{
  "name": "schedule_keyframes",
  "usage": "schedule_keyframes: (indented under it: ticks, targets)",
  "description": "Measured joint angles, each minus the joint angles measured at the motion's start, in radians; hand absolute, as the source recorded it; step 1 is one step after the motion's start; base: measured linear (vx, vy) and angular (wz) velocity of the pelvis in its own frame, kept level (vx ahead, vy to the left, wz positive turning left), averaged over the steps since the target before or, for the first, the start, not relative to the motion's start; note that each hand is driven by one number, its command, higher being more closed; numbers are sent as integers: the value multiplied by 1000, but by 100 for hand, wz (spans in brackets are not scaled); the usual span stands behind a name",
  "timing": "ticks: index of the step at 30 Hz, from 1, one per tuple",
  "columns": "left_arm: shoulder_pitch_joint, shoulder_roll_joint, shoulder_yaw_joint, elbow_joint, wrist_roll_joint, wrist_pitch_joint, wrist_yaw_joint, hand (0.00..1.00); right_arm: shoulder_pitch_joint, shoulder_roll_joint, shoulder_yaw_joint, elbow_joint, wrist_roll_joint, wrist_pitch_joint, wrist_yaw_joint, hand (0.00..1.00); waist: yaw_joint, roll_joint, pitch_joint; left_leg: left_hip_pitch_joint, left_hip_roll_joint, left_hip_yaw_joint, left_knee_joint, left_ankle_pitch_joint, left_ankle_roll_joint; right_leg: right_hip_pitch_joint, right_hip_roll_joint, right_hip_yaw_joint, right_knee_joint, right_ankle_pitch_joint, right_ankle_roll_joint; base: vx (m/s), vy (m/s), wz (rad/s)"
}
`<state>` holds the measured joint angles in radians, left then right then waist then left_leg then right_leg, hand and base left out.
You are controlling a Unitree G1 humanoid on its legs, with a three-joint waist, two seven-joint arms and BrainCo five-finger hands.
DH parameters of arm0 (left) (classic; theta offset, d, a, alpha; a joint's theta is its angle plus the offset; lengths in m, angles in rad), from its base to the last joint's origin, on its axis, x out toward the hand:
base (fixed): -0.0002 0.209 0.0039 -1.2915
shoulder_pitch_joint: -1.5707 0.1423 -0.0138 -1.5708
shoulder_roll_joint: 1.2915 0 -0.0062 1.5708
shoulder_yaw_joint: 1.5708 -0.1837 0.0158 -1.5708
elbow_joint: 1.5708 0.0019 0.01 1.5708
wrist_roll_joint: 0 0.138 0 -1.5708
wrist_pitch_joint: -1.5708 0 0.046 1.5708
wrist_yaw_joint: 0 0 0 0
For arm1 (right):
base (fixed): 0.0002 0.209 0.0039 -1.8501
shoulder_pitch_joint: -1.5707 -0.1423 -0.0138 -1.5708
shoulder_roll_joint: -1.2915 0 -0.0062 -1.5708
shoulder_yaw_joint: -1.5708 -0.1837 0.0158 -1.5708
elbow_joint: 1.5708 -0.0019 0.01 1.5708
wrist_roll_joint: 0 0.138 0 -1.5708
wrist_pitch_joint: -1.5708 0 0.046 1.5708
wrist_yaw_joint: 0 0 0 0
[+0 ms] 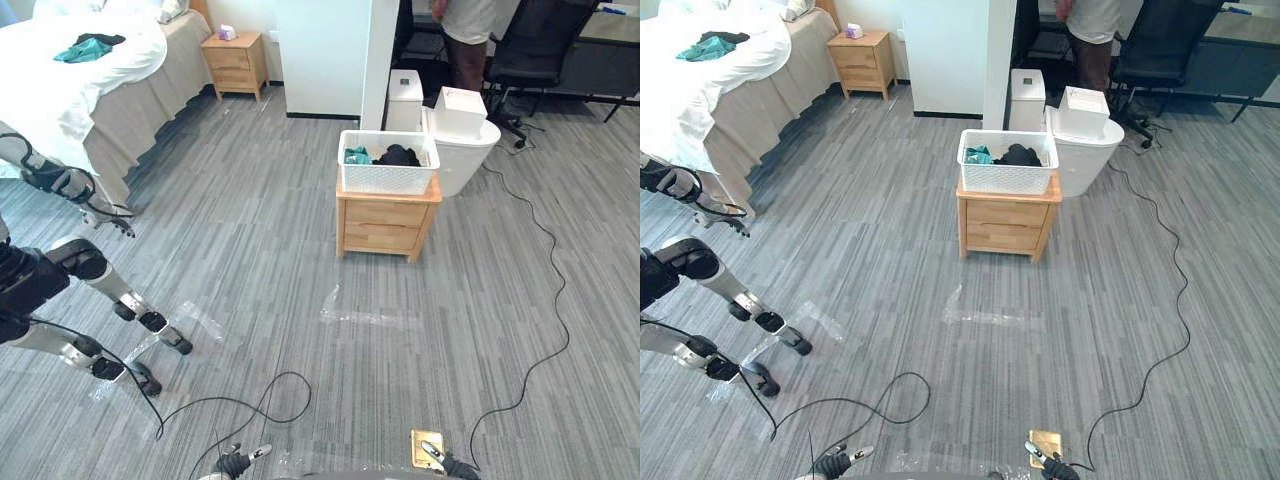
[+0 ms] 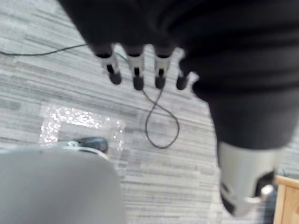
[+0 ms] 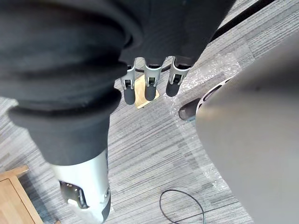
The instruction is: Pick up the laundry basket with both hands and put the clothes into the washing machine.
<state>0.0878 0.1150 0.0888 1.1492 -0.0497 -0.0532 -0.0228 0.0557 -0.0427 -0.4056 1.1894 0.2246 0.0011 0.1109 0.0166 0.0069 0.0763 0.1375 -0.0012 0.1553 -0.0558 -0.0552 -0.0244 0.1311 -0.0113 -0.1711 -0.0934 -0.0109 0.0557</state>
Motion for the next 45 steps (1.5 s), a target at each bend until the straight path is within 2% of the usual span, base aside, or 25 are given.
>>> schedule_keyframes:
  ticks: [5,9,12,13,15,16,20,21,24,25,26,27,29,30,31,33,35,37,39,40,41,42,43,44,45]
  targets:
    - [0,2,0,1,0,0,0,0,-3,-4,22,-6,0,1,1,0,0,-4,1,-2,1,15,-12,0,0,-14,3,13,-3,2,-2,-18,-24,-10]
    - [-1,3,0,0,-20,-1,0,0,-8,-5,22,-5,0,5,1,0,0,-6,3,-12,0,22,6,-20,29,-29,-1,14,28,-16,-5,19,-7,-6]
    - [-21,2,-21,0,-23,0,-1,0,-27,-7,21,-10,22,4,2,0,0,9,42,-27,-2,25,53,-65,49,-165,-43,-6,350,-139,55,5,47,-6]
    - [-28,10,-44,-1,-24,-2,-1,0,-28,-11,17,-30,36,4,3,0,-1,6,60,-17,-11,24,62,-77,59,-257,-82,-32,571,-168,61,-41,65,5]
    - [-41,32,-64,-1,-23,0,-1,0,-30,-5,-11,-36,54,-1,11,0,-4,-14,87,40,-41,3,65,-110,83,-384,-181,-97,892,-187,37,89,57,18]
    - [-40,34,-64,-1,-23,0,-1,0,-30,-7,-13,-34,58,-1,15,0,-3,-18,89,54,-42,-4,68,-119,82,-398,-195,-116,927,-200,33,214,47,24]
    - [-58,30,-60,1,-22,8,-1,0,-52,-23,-31,-27,62,1,22,0,-29,-8,99,92,1,-41,77,-173,58,-481,-205,-266,736,-223,-4,353,4,29]
    - [-81,17,-52,0,-22,8,-2,0,-60,-34,-52,-22,61,5,20,0,-41,9,114,109,36,-60,76,-187,41,-498,-178,-302,557,-160,-14,492,-94,45]
    - [-97,4,-39,0,-20,9,-11,0,-58,-35,-85,7,61,9,15,0,-59,17,120,148,87,-83,71,-224,-13,-530,-140,-289,383,-53,-16,600,-187,49]
    - [-91,5,-38,-1,-17,8,-23,0,-41,-26,-90,12,62,10,14,0,-60,3,116,159,117,-94,135,-259,-68,-542,-125,-257,397,-1,-59,551,-234,44]
    - [-90,6,-36,-1,-17,8,-24,0,-32,-23,-96,12,63,11,13,0,-60,2,115,145,135,-102,200,-272,-89,-535,-115,-255,417,47,-120,840,-413,46]
    - [-94,-6,-12,-1,-16,9,-28,0,-29,-31,-113,11,65,10,14,0,-58,17,111,88,183,-111,379,-274,-99,-509,-89,-269,448,32,-140,720,-387,15]
    - [-79,-34,48,-7,-22,11,-43,0,-32,-35,-115,0,80,7,14,0,-51,60,121,-54,266,-112,747,-119,-66,-438,-6,-278,438,-43,-184,824,-427,-23]
    - [-67,-39,91,-25,-23,10,-41,0,-39,-43,-92,-9,86,7,11,0,-35,77,126,-145,300,-133,989,8,-68,-362,53,-253,402,-82,-206,894,-406,-88]
    - [-66,-29,101,-41,-23,10,-41,0,-52,-51,-53,1,89,7,8,0,-12,73,139,-217,294,-153,1216,-7,-74,-262,98,-209,359,-94,-211,718,-295,-99]
    - [-65,-2,100,-64,-28,6,-41,0,-78,-51,21,9,90,6,1,0,10,31,165,-308,259,-134,1356,-54,-85,-102,113,-148,279,-97,-214,593,-231,-84]
    - [-65,10,99,-101,-45,0,-39,0,-102,-45,45,5,89,5,-1,0,26,5,169,-461,239,-64,1205,-92,-51,50,110,-87,176,-102,-204,688,-216,-67]
    - [-64,4,99,-102,-59,-3,-39,0,-122,-52,49,4,89,4,-5,0,35,8,172,-522,216,-42,1025,-103,-63,95,99,-60,150,-123,-176,551,-67,-63]
    - [-54,-13,100,-90,-65,2,-36,0,-134,-65,53,-10,89,1,-7,0,48,28,170,-524,173,53,543,-60,-78,181,87,-19,88,-157,-129,692,61,-72]
    - [-38,-34,97,-89,-64,2,-37,0,-113,-82,66,-33,89,1,-7,0,52,69,145,-525,155,99,317,17,-46,223,110,-3,70,-173,-103,647,125,-46]
    - [-27,-42,96,-87,-64,2,-37,0,-98,-87,67,-43,88,1,-6,0,54,87,134,-537,147,104,298,37,-12,239,120,4,78,-197,-87,692,207,-68]
    - [-5,-39,103,-74,-64,2,-37,0,-84,-73,69,-58,87,3,-6,0,71,64,120,-545,115,59,345,148,111,259,106,31,132,-271,-71,726,239,-58]
    - [2,-12,114,-57,-62,3,-34,0,-77,-52,76,-58,83,2,-6,0,66,10,98,-544,64,50,385,147,131,241,50,41,226,-307,-44,730,231,-33]
    - [1,2,102,-52,-62,4,-34,0,-66,-48,82,-57,79,1,-6,0,53,-12,83,-538,45,49,380,131,137,205,23,40,310,-307,-44,726,215,29]
    - [-3,20,95,-49,-63,2,-35,0,-57,-43,78,-51,78,0,-6,0,51,-48,72,-501,10,47,359,102,129,107,-15,51,545,-287,-10,689,203,54]
